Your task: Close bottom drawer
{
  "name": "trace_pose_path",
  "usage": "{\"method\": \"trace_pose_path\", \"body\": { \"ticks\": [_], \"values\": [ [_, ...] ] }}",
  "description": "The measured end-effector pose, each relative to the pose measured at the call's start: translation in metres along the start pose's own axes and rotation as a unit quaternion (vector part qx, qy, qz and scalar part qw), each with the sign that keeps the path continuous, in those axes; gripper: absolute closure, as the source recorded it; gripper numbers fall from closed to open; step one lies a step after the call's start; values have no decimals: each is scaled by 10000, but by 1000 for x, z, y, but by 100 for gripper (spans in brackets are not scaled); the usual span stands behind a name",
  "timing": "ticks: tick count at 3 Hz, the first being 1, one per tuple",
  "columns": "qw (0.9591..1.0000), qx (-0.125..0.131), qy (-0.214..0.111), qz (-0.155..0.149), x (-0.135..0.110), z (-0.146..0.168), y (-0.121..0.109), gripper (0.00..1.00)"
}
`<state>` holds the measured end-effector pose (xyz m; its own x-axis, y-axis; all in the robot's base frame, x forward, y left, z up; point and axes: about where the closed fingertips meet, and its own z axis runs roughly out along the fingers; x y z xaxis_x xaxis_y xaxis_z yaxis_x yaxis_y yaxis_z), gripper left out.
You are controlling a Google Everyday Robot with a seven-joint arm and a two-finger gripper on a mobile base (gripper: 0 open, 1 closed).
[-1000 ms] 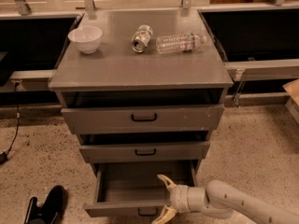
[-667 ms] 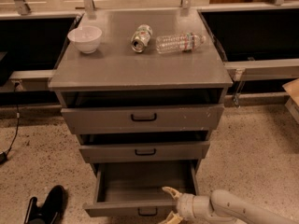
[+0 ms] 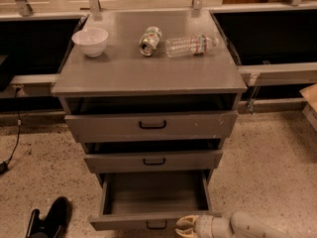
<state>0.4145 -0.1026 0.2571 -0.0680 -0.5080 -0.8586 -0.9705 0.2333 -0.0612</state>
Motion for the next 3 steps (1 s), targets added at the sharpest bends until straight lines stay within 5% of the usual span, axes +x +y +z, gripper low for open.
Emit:
{"method": "trace_pose_path", "body": {
  "ticks": [1, 2, 3],
  "values": [
    [10000, 1, -2, -45, 1, 0, 0, 88],
    [9996, 187, 200, -37, 20, 11, 0, 100],
    [9977, 473, 491, 19, 58, 28, 7, 100]
  ]
}}
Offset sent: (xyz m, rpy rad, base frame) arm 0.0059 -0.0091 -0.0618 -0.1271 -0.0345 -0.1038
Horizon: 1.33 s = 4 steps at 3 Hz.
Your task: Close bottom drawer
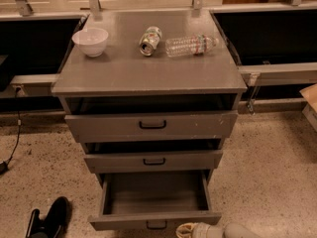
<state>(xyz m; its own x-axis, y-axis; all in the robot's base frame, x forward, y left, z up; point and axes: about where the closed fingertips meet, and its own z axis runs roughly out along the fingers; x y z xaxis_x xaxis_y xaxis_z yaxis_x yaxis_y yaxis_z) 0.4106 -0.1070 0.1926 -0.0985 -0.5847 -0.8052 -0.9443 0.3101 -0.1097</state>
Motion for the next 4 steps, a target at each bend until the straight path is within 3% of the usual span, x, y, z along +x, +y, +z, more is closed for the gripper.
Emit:
{"method": "trace_pose_path", "body": {
  "ticks": [2, 4],
  "values": [
    [9991, 395, 133, 29, 43, 43, 6, 100],
    [9952, 972, -1, 84, 61, 51, -26, 100]
  ]
}}
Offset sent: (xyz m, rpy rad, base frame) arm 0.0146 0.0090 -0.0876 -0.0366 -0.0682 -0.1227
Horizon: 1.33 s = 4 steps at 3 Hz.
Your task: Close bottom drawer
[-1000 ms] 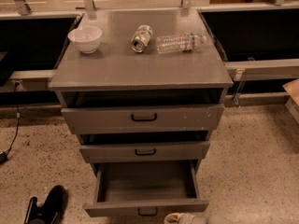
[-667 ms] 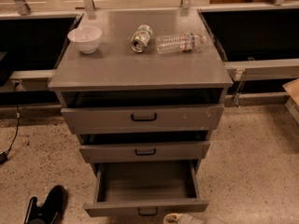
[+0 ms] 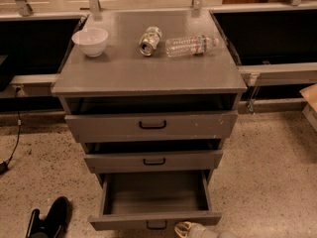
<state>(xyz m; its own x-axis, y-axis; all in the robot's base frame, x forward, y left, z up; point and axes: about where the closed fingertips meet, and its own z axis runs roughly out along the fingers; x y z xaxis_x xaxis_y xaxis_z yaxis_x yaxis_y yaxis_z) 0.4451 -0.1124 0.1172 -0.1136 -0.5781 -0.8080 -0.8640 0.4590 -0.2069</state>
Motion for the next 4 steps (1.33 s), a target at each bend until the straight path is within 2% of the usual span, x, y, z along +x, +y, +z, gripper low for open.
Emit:
{"method": "trace_pose_path", "body": {
  "ticks": [1, 4],
  "values": [
    [9999, 103, 18, -6, 2, 6, -10, 81],
    [9999, 105, 19, -6, 2, 6, -11, 11]
  ]
}}
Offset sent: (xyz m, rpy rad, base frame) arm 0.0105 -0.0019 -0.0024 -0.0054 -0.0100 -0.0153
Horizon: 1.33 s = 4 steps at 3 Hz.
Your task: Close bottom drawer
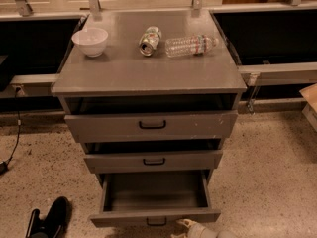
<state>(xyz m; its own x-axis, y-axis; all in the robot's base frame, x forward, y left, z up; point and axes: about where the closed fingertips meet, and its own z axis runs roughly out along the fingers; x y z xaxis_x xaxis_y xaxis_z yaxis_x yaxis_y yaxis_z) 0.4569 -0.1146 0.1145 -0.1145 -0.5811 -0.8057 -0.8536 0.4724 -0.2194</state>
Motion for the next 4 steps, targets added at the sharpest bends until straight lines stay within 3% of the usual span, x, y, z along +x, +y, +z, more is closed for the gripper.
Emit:
{"method": "trace_pose_path", "body": {
  "ticks": [1, 2, 3, 4],
  "values": [
    [10000, -5, -4, 1, 0, 1, 1, 0],
    [10000, -5, -4, 1, 0, 1, 1, 0],
    [9999, -63, 49, -82, -3, 2, 3, 16],
    [9995, -169, 106, -232, -8, 6, -5, 39]
  ]
}}
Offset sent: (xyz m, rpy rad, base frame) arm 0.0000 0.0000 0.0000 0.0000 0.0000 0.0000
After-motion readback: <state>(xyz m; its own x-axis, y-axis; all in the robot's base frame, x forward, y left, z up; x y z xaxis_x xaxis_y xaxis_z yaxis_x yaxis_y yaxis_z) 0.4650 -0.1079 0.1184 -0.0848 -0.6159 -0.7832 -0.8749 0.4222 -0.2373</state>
